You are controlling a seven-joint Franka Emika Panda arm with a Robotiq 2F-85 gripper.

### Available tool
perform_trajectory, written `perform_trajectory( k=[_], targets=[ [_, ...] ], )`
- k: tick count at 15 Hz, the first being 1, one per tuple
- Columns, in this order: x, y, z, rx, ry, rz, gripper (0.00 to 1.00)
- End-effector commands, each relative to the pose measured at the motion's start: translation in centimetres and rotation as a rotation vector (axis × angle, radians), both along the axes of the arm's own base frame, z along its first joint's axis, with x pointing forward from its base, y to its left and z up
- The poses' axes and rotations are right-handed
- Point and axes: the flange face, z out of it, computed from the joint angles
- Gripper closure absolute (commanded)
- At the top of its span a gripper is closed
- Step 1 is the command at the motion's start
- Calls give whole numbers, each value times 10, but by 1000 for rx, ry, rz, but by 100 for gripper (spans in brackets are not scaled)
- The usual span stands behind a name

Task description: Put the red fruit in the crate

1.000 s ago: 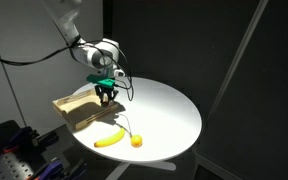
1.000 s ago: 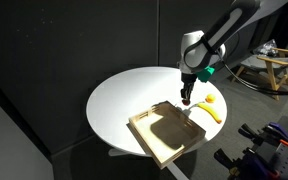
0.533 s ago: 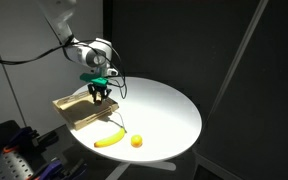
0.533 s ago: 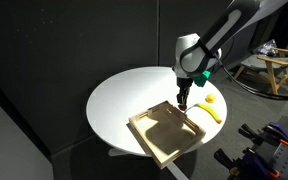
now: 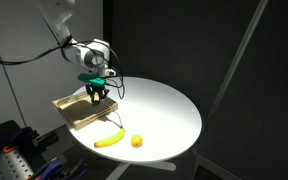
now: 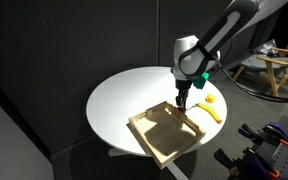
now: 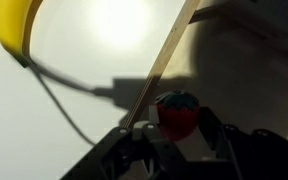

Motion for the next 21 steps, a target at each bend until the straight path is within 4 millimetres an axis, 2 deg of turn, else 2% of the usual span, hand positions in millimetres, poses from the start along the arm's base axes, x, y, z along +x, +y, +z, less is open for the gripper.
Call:
perform_trajectory(
  k=[1, 9, 10, 16, 21],
  targets=[
    [0, 0, 0, 0, 1, 0, 55],
    [0, 0, 0, 0, 1, 0, 55],
    [1, 0, 0, 0, 1, 0, 80],
    [2, 10, 14, 7, -43, 26, 80],
    [3, 32, 21, 5, -105, 62, 80]
  ],
)
